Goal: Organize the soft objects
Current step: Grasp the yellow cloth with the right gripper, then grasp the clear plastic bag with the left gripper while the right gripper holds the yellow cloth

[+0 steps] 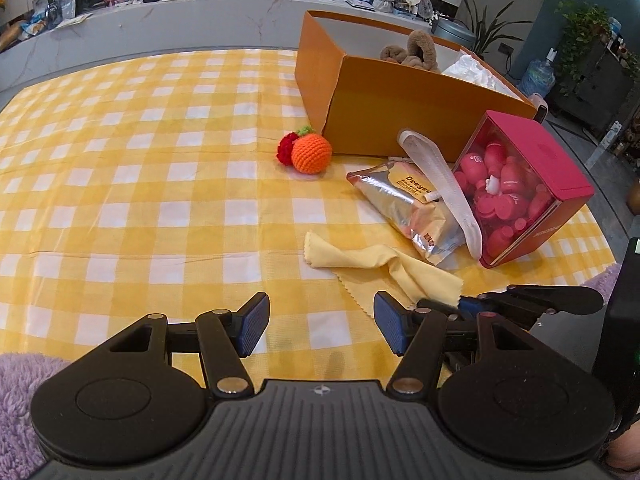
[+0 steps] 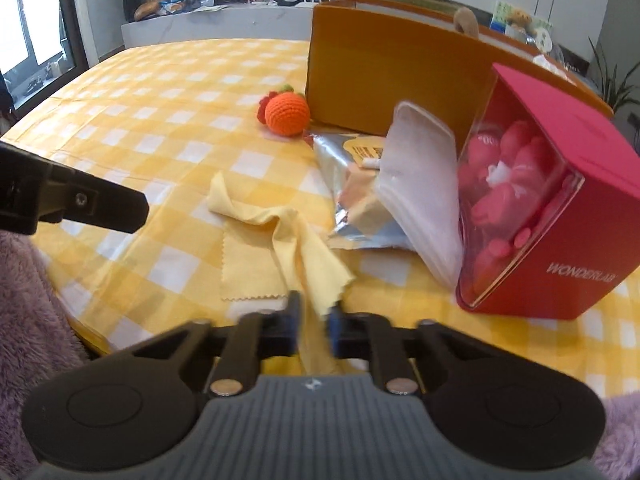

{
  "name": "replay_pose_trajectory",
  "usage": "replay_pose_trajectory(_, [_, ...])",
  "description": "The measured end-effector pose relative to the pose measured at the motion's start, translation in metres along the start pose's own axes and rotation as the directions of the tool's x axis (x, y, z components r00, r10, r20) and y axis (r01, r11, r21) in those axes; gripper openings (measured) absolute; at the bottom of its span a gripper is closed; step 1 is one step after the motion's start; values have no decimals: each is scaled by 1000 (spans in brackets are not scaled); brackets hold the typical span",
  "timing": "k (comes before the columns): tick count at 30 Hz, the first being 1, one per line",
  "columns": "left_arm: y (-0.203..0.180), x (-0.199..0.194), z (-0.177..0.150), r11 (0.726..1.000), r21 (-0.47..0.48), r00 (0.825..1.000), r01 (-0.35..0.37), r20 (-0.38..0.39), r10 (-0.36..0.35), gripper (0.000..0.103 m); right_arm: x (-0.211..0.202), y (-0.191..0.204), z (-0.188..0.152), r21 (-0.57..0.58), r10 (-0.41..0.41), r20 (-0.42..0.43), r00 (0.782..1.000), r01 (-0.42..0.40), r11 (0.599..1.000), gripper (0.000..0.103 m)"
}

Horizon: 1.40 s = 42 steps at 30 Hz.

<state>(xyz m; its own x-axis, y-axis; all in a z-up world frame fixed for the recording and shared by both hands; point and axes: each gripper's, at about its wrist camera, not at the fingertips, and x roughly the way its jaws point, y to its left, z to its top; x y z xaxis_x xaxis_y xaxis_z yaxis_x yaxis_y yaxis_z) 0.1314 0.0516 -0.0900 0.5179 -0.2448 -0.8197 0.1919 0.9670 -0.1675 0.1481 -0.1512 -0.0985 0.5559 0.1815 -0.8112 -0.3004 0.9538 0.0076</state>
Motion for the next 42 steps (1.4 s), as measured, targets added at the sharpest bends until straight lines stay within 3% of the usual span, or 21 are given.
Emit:
replay_pose_trajectory(6, [-1,6,-1,1000,5,1000,10,-21,-10,71,-7,-10,1,49,29,12,1000,-30,998,0])
replay_pose_trajectory(14, [-11,-2,4,995,52,996,87,9,-88,66,-48,-29,13,83,49,56,997,-54,995,0])
replay_pose_trajectory(20, [-33,1,5,986,116,993,120,-8,-120,64,-72,-57,2,99,3,4,1000,-4,995,0])
replay_pose_trajectory(24, [-48,7,4,981,138,990,140,-31,-137,63,-69,-73,-18,101,-91,-65,994,98,990,0])
replay_pose_trajectory(26, [-55,10,4,978,153,989,145,-39,-140,63,-66,-80,-21,136,-76,-70,995,85,987,1])
replay_pose_trajectory(28, [-62,12,4,975,167,989,145,-47,-139,63,-63,-77,-18,123,-62,-50,997,68,990,7])
replay_pose_trajectory(29, [-64,13,4,974,173,989,144,-49,-137,63,-60,-76,-17,116,-54,-50,997,59,991,18])
replay_pose_trajectory(30, [-66,12,3,973,178,989,144,-51,-138,63,-56,-74,-16,116,-39,-47,998,45,992,37])
replay_pose_trajectory(32, [-67,12,1,973,182,989,143,-54,-136,63,-46,-70,-13,120,-24,-52,998,30,992,60])
replay_pose_trajectory(33, [-67,12,0,974,180,990,138,-56,-130,63,-41,-69,-11,122,-24,-54,998,30,992,69])
replay_pose_trajectory(35, [-65,13,-1,978,168,992,120,-60,-111,63,-30,-66,-8,129,-21,-62,998,29,991,74])
replay_pose_trajectory(38, [-60,14,-1,984,146,994,97,-67,-88,63,-15,-66,-6,161,-26,-83,996,39,986,73])
replay_pose_trajectory(40, [-58,15,-2,987,137,994,89,-70,-80,63,-10,-65,-5,154,-23,-94,995,37,987,64])
replay_pose_trajectory(42, [-59,17,-1,987,132,994,89,-72,-80,63,-8,-63,-6,135,-38,-96,995,50,990,49])
